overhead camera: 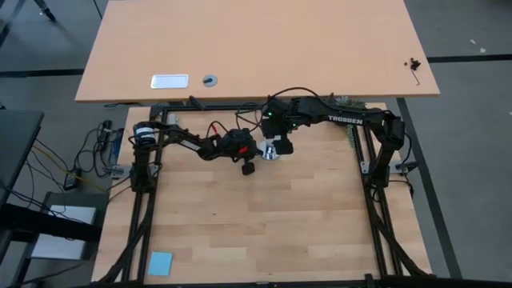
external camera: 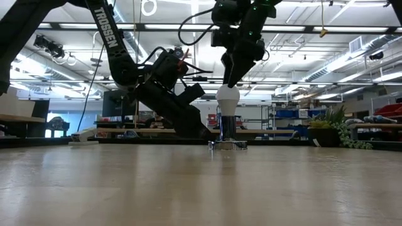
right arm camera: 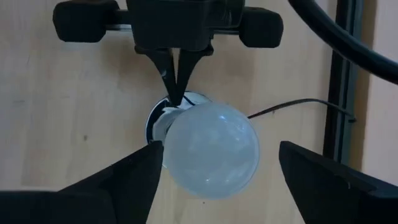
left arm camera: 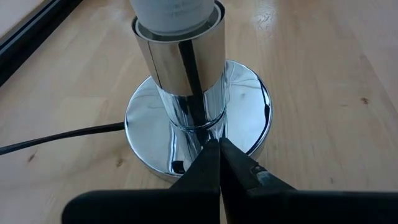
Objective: Screw lightbulb
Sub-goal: Insert the lightbulb into the lamp
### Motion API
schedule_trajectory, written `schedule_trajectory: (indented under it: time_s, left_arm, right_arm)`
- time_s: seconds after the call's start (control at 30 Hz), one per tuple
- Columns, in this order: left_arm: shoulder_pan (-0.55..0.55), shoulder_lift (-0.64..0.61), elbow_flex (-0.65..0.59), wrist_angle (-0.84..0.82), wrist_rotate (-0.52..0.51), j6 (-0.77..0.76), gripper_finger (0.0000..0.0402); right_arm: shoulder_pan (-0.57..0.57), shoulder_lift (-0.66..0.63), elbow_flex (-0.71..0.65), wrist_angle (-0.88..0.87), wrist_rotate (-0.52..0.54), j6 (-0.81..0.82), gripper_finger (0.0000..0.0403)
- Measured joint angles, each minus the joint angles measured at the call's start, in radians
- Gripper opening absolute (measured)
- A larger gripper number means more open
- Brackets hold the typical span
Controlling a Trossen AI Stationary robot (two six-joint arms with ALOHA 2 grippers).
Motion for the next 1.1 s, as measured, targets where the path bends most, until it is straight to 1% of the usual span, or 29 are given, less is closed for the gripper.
schedule_trajectory:
  time_s: [0.2,0.37,0.57,0.83,1.0,1.1]
  left_arm:
    - [0.0,0.0,0.0,0.0,0.0,0.0,0.0]
    - [0.0,0.0,0.0,0.0,0.0,0.001,0.0]
    - [0.0,0.0,0.0,0.0,0.0,0.001,0.0]
    - [0.0,0.0,0.0,0.0,0.0,0.001,0.0]
    - [0.0,0.0,0.0,0.0,0.0,0.001,0.0]
    - [0.0,0.0,0.0,0.0,0.0,0.001,0.0]
  right_arm:
    - [-0.001,-0.001,0.0,0.005,-0.016,-0.001,0.0306]
    - [-0.002,-0.002,0.0,0.006,-0.026,0.003,0.0299]
    - [-0.008,-0.002,0.0,0.011,-0.051,0.097,0.0301]
    - [-0.01,-0.006,-0.06,0.039,-0.05,0.123,0.0291]
    - [-0.01,-0.006,-0.061,0.04,-0.016,0.243,0.0277]
    - [-0.02,-0.006,-0.061,0.032,-0.016,0.414,0.0271]
